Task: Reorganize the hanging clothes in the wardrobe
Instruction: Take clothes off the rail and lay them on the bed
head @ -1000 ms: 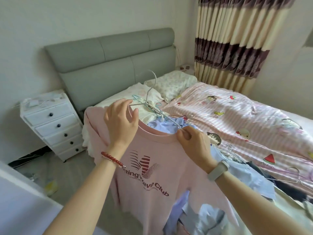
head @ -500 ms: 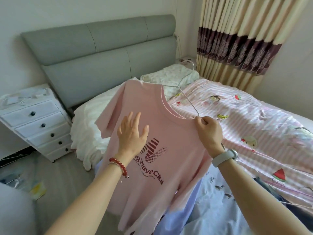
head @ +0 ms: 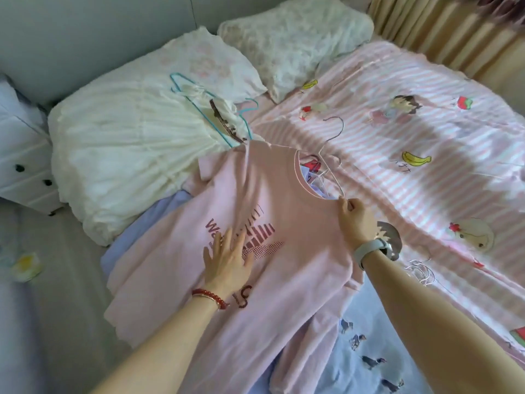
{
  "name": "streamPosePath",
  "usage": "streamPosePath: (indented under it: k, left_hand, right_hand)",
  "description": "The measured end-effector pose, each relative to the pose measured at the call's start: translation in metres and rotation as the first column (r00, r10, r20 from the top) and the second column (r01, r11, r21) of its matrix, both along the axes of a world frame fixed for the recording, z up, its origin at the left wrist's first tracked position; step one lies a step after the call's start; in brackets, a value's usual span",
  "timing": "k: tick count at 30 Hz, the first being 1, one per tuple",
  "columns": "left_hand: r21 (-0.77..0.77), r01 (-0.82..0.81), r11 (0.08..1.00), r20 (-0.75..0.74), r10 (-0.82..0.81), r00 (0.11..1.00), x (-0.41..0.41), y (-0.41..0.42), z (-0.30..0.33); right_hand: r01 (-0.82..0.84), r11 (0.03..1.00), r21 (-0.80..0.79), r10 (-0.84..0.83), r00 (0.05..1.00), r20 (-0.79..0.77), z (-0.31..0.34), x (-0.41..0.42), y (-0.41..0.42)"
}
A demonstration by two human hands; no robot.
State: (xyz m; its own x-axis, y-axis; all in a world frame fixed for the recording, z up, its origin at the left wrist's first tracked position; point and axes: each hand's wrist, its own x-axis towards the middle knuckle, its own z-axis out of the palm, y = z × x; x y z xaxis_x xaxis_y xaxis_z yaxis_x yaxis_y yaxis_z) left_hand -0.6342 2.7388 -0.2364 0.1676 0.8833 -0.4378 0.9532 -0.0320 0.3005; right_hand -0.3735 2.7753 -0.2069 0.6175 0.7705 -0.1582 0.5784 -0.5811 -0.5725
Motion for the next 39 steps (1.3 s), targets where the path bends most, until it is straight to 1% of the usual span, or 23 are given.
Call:
streamPosePath:
  k: [2,5,7,10,13,15,18,21,23,28,30,33,36,39]
  left_hand:
    - [-0.03,0.01,0.999,-0.035,-0.011,0.999,-0.002,-0.002,-0.029]
    - [-0.07,0.021,0.997,-0.075,-0.027,0.997,-0.006,-0.005,-0.056]
    - [-0.07,0.028,0.997,-0.083,-0.034,0.996,-0.009,-0.005,-0.062]
    - [-0.045,0.064,0.997,-0.075,-0.067,0.995,-0.014,-0.002,-0.054]
    - [0.0,0.064,0.998,-0.095,-0.064,0.993,-0.025,0.0,-0.031]
    - [0.059,0.028,0.998,-0.106,-0.022,0.994,-0.036,-0.001,-0.009]
    - [0.206,-0.047,0.977,-0.076,0.064,0.995,-0.057,-0.017,0.028]
    - [0.303,-0.095,0.948,-0.038,0.112,0.993,-0.084,-0.055,0.063]
    - [0.33,-0.138,0.934,-0.033,0.158,0.987,-0.104,-0.092,0.08]
    - [0.375,-0.28,0.884,-0.008,0.305,0.952,-0.152,-0.206,0.114]
    - [0.418,-0.327,0.848,0.001,0.359,0.933,-0.174,-0.256,0.123]
    - [0.48,-0.414,0.773,-0.006,0.476,0.88,-0.209,-0.34,0.135]
    - [0.51,-0.527,0.68,-0.024,0.624,0.781,-0.25,-0.428,0.146]
    - [0.562,-0.586,0.583,-0.053,0.733,0.678,-0.291,-0.513,0.162]
  right_hand:
    - [-0.038,0.997,-0.068,0.039,0.999,0.017,-0.029,0.009,0.008]
    - [-0.194,0.951,-0.242,0.206,0.978,0.029,-0.061,0.016,0.013]
    - [-0.243,0.931,-0.272,0.262,0.964,0.038,-0.071,0.012,0.009]
    - [-0.285,0.922,-0.262,0.326,0.937,0.128,-0.069,-0.005,0.002]
    - [-0.353,0.905,-0.239,0.393,0.908,0.147,-0.053,-0.029,-0.002]
    - [-0.414,0.89,-0.191,0.443,0.884,0.148,-0.038,-0.052,-0.008]
    - [-0.516,0.847,-0.129,0.532,0.829,0.171,-0.009,-0.093,-0.024]
    - [-0.614,0.786,-0.07,0.617,0.777,0.121,0.024,-0.14,-0.054]
    - [-0.678,0.734,-0.041,0.677,0.725,0.126,0.042,-0.171,-0.082]
    - [-0.825,0.564,-0.023,0.82,0.557,0.133,0.076,-0.245,-0.172]
    - [-0.88,0.475,-0.002,0.873,0.471,0.126,0.085,-0.273,-0.213]
    - [-0.961,0.275,0.02,0.952,0.275,0.132,0.097,-0.317,-0.278]
    - [-0.999,0.044,0.029,0.986,0.048,0.159,0.108,-0.367,-0.34]
    - [-0.984,-0.174,0.04,0.968,-0.163,0.193,0.12,-0.421,-0.395]
